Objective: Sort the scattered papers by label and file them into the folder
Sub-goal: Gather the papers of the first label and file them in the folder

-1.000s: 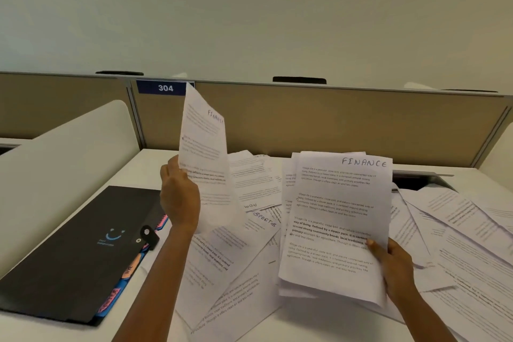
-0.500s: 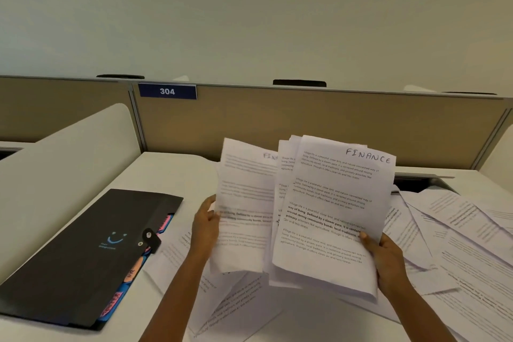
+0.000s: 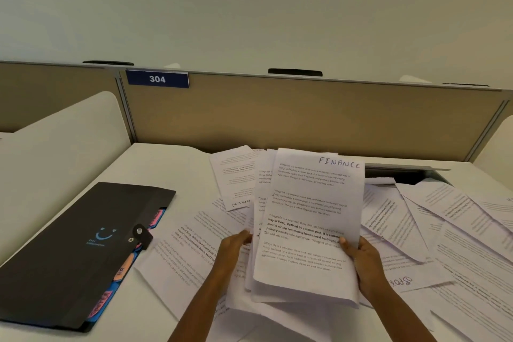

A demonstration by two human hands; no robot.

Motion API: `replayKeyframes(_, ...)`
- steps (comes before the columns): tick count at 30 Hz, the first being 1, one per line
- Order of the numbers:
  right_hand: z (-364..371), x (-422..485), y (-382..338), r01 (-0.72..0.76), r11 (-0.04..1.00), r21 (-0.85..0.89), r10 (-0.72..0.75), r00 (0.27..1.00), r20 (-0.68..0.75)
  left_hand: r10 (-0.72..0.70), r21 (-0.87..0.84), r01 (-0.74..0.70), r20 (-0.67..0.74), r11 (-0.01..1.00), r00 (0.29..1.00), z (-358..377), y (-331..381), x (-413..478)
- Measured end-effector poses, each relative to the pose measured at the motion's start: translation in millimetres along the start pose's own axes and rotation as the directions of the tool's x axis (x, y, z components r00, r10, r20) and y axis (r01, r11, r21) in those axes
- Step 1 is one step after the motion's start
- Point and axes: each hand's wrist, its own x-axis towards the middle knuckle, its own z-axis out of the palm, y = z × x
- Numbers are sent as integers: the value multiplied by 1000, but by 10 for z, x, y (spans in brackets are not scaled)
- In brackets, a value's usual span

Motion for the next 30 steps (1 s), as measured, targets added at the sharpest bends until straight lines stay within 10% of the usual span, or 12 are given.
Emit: replayKeyframes(30, -63, -50, 442, -18, 910, -415, -8, 998, -61, 87, 184, -24, -343, 983, 935, -49, -373, -2)
